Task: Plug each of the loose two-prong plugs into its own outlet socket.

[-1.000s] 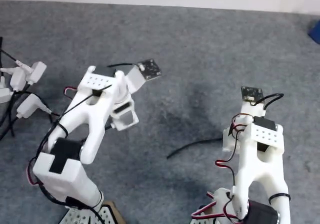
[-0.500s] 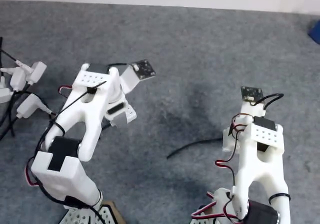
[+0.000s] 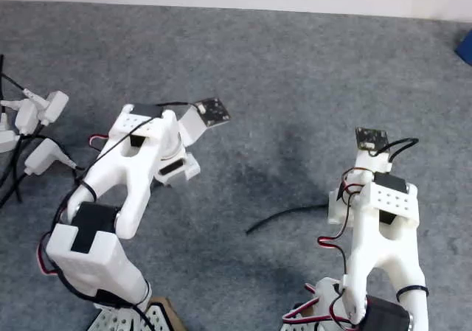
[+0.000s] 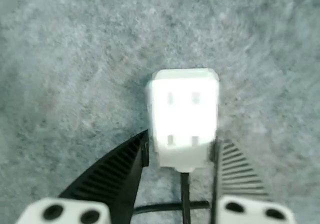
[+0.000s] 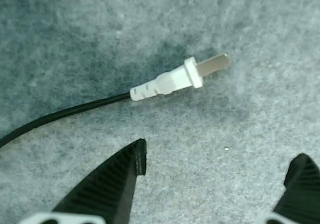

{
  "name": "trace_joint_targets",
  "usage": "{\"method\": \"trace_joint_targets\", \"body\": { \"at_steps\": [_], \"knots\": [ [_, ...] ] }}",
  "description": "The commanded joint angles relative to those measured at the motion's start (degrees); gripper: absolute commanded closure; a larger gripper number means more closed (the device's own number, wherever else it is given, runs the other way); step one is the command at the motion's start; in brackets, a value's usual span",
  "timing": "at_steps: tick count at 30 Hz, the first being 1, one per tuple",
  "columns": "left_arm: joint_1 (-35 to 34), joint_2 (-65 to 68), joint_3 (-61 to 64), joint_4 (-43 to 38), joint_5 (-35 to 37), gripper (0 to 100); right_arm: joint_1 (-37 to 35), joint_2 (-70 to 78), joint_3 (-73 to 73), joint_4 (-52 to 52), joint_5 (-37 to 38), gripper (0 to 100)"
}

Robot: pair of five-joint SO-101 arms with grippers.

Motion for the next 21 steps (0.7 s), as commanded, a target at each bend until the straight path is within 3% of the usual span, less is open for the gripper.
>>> {"method": "trace_joint_targets", "body": {
  "at_steps": [1,6,13,21],
  "knots": [
    [3.47,-0.57,1.19,0.97,-4.66,93,-0.48,-2.07,-0.22,0.66,-0.44,58.4],
    [12.44,-0.92,3.21,5.63,-5.1,99,-0.48,-2.07,-0.22,0.66,-0.44,58.4],
    [24.84,-1.01,7.69,8.79,-2.9,99,-0.31,-1.98,-0.22,0.75,2.9,58.4],
    [25.19,-1.1,11.03,9.32,-2.37,98,-0.48,-1.98,-0.22,0.75,3.08,58.4]
  ]
}}
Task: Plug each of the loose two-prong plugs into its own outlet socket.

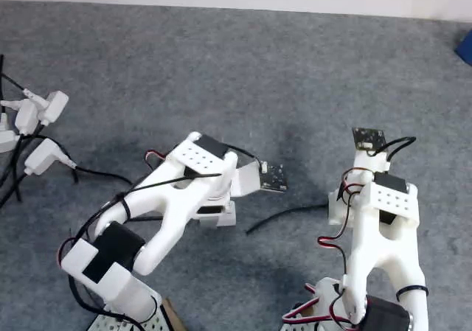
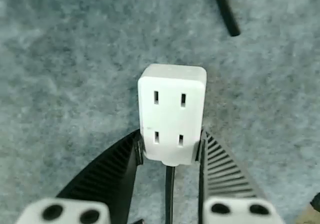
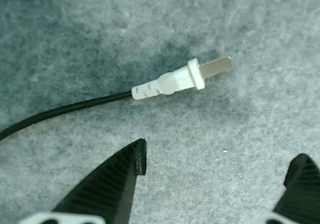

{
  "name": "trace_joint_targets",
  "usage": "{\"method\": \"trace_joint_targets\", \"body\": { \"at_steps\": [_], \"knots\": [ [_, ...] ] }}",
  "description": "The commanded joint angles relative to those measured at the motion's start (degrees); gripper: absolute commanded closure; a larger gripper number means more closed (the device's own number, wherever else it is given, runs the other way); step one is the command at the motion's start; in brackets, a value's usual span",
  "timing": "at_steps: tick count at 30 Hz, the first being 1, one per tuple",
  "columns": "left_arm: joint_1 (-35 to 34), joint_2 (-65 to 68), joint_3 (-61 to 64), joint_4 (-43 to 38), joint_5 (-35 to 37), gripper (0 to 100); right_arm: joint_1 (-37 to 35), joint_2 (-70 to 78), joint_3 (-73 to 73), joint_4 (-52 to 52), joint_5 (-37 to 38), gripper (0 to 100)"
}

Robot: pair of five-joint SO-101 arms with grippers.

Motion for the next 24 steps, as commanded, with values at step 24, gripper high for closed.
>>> {"method": "trace_joint_targets", "body": {
  "at_steps": [24],
  "knots": [
    [-10.42,-0.04,-18.15,12.66,3.69,74,-16.31,-1.98,-5.85,7.52,-4.4,58.5]
  ]
}}
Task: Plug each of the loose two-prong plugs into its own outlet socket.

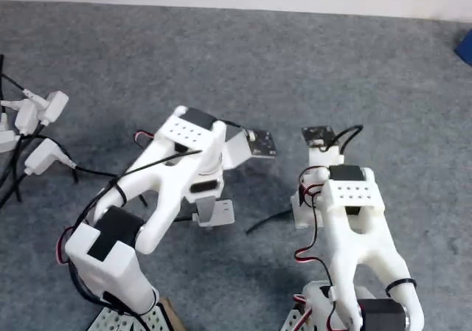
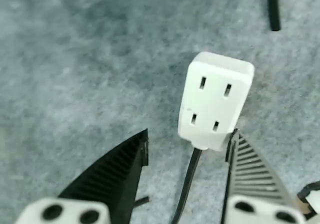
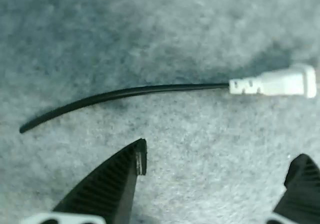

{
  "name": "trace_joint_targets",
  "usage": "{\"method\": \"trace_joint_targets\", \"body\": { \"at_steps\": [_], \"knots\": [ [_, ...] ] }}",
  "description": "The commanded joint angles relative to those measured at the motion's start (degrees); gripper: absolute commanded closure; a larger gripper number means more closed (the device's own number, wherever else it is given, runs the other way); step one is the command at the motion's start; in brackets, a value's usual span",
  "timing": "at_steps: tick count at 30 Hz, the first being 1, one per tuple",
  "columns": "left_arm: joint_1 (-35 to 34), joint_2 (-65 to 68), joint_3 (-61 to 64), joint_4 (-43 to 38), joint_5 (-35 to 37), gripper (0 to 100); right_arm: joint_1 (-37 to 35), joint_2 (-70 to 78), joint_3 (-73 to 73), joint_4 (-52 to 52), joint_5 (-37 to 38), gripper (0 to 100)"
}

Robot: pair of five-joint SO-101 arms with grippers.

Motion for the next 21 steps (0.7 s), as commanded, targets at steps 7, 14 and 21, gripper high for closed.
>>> {"method": "trace_joint_targets", "body": {
  "at_steps": [7,14,21],
  "knots": [
    [-0.31,-1.1,-4.7,8.79,0.7,74,2.68,-1.89,-8.57,6.9,-8.88,58.5],
    [-0.57,-2.86,-4.79,9.41,0.79,74,0.22,-1.89,-9.45,8.22,-34.02,58.5],
    [-1.89,-10.59,-4.35,9.41,4.31,74,-5.67,-1.89,-8.84,3.3,-62.77,59.7]
  ]
}}
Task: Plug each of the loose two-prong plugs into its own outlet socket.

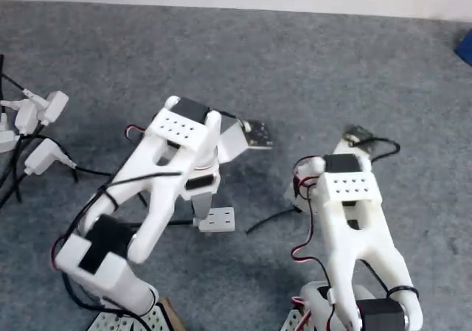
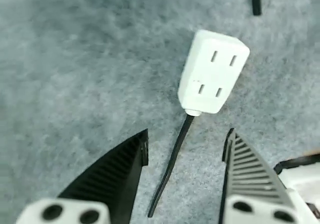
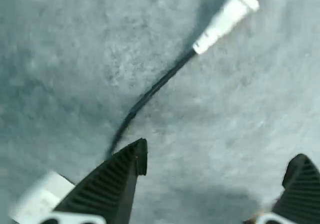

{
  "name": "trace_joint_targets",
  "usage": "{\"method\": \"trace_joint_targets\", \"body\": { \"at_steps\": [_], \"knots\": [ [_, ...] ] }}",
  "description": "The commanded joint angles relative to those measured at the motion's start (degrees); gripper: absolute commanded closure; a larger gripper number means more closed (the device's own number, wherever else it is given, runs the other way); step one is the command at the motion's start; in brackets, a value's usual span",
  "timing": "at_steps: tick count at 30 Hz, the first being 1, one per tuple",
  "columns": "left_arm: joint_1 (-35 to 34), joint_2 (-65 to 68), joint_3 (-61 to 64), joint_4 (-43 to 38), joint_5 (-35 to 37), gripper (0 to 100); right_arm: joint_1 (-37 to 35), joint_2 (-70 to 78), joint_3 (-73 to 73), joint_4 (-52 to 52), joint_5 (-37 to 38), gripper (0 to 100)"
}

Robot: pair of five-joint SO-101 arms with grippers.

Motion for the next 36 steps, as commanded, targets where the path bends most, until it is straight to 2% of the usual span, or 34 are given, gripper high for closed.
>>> {"method": "trace_joint_targets", "body": {
  "at_steps": [1,5,11,14,20,23,29,36],
  "knots": [
    [-2.42,-5.49,-1.36,0.7,0.97,74,-1.27,-1.45,-1.98,-3.3,-10.99,59.7],
    [-8.57,-8.22,-1.54,0.35,0.97,74,-0.92,-1.89,-1.71,-3.74,-10.11,59.6],
    [-15.25,-10.95,1.19,0.35,0.97,74,10.86,-1.19,-1.71,-6.55,-20.84,59.6],
    [-17.27,-11.21,3.12,0.35,0.97,74,12.53,-1.19,-1.63,-8.57,-24.09,59.8],
    [-17.36,-11.21,4.62,0.88,1.14,74,11.74,5.14,-1.98,-14.37,-21.36,59.9],
    [-17.36,-11.21,4.62,0.88,4.4,74,14.2,12.44,-3.82,-16.92,-21.27,59.9],
    [-17.27,-11.21,4.26,0.88,5.36,74,16.48,24.66,-12.35,-17.27,-21.19,59.9],
    [-17.27,-11.21,4.53,0.88,5.36,74,16.22,29.76,-17.1,-17.27,-21.19,59.9]
  ]
}}
